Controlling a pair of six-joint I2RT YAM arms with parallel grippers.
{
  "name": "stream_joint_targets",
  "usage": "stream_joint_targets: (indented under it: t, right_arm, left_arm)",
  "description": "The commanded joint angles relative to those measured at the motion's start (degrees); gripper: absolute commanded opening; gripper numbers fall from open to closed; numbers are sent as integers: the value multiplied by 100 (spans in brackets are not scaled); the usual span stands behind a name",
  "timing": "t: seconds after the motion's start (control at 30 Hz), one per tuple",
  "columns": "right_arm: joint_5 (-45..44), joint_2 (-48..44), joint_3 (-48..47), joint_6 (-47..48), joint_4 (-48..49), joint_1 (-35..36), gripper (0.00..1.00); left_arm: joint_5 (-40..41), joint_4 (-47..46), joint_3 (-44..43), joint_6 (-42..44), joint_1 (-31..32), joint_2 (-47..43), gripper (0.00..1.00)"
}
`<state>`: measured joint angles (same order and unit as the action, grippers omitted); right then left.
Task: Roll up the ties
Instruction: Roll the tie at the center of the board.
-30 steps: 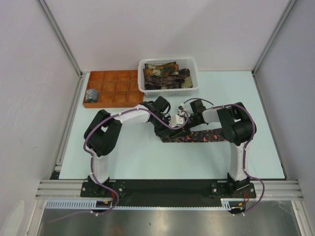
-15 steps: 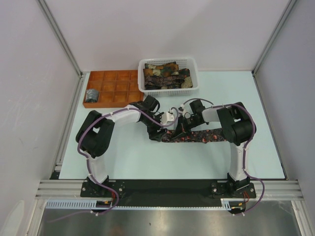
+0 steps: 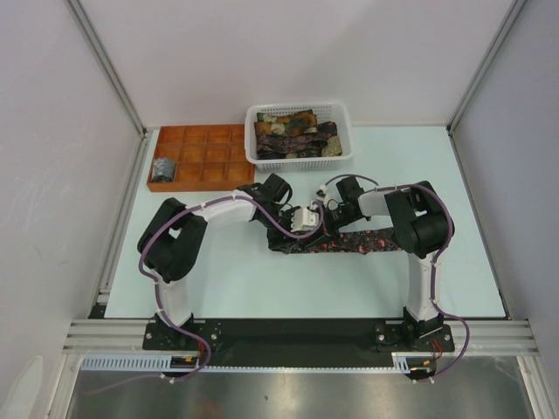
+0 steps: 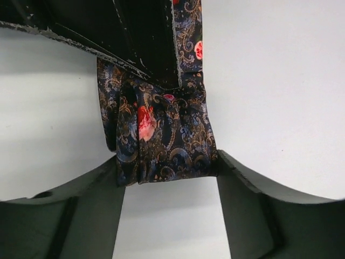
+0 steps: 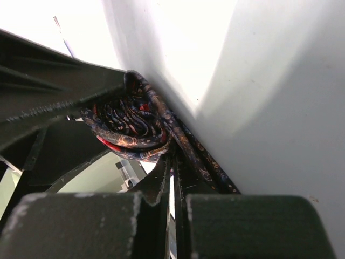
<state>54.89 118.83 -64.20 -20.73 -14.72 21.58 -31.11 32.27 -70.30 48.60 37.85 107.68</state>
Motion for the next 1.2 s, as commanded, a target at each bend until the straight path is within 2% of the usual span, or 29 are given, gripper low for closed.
stream_joint_targets:
  t: [0.0,0.07,0.2,0.5,0.77,1.0,1.17]
  right_arm:
    - [-515,97,48,210,-93,4,0]
    - [-497,45,57,175,-66,-5,0]
    - [-471,62,40,131,4,-5,0]
    - [-462,238,-66,166,-145,21,0]
    - [-348,246,-75,175,-189,-14,0]
    - [-172,106,-66,324,-338,-75,0]
    - [-5,-254,-110,578,-768,-163,11]
  left_arm:
    - [-140,349,-168,404,127,-125,60]
    - [-149,368,-150,387,144,-115,51]
    - [-167,263,-150,212,162,-124,44]
    - [-483,306,-1073,-710,275,69,50]
    - [-361,245,-1205,-932,627,658,51]
    - [131,349,-1109,-756,759,930,43]
    - [466,569,-1108,-773,768,1088,32]
